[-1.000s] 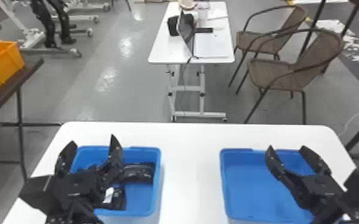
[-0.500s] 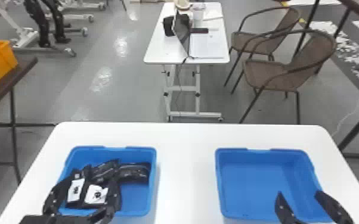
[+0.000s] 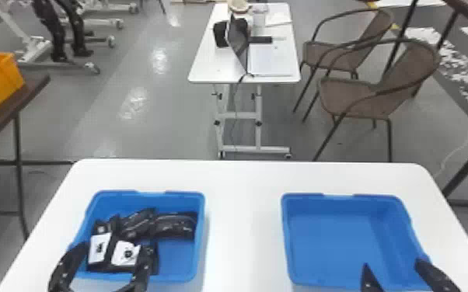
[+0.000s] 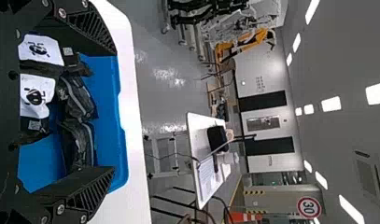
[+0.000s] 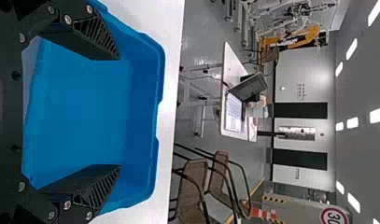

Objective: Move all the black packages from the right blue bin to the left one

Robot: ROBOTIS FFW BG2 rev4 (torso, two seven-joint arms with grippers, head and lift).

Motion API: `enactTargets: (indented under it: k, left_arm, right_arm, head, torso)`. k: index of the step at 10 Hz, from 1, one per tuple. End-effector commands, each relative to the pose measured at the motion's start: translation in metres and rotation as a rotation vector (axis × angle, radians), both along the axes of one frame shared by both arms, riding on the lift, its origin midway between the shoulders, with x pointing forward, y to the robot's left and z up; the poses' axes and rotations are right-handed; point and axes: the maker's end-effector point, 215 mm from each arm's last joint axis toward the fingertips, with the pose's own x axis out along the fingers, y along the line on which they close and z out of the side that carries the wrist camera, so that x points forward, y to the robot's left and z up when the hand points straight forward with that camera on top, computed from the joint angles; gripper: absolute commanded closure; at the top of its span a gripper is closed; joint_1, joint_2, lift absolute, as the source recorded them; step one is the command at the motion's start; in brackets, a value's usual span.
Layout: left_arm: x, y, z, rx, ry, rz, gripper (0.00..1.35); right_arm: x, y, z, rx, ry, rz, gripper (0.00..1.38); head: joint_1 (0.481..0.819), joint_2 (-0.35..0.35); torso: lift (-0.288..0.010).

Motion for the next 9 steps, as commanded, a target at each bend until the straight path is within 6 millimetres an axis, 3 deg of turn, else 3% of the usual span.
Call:
enactTargets:
  k: [1, 9]
  left_arm:
    - [0.0021, -0.0011, 0.002, -0.009, -0.008, 0.005, 0.16]
    - [0.0062, -0.0035, 0.0004, -0.03, -0.008, 0.011, 0.16]
  right_arm:
    - [-0.0002, -0.0007, -0.0013, 0.001, 0.0, -0.003, 0.2]
    - [-0.0005, -0.0026, -0.004, 0.004, 0.005, -0.005, 0.2]
  head:
    - [0.695, 0.053]
    - [0.695, 0.044]
  torso:
    - [-0.039]
    - [-0.039]
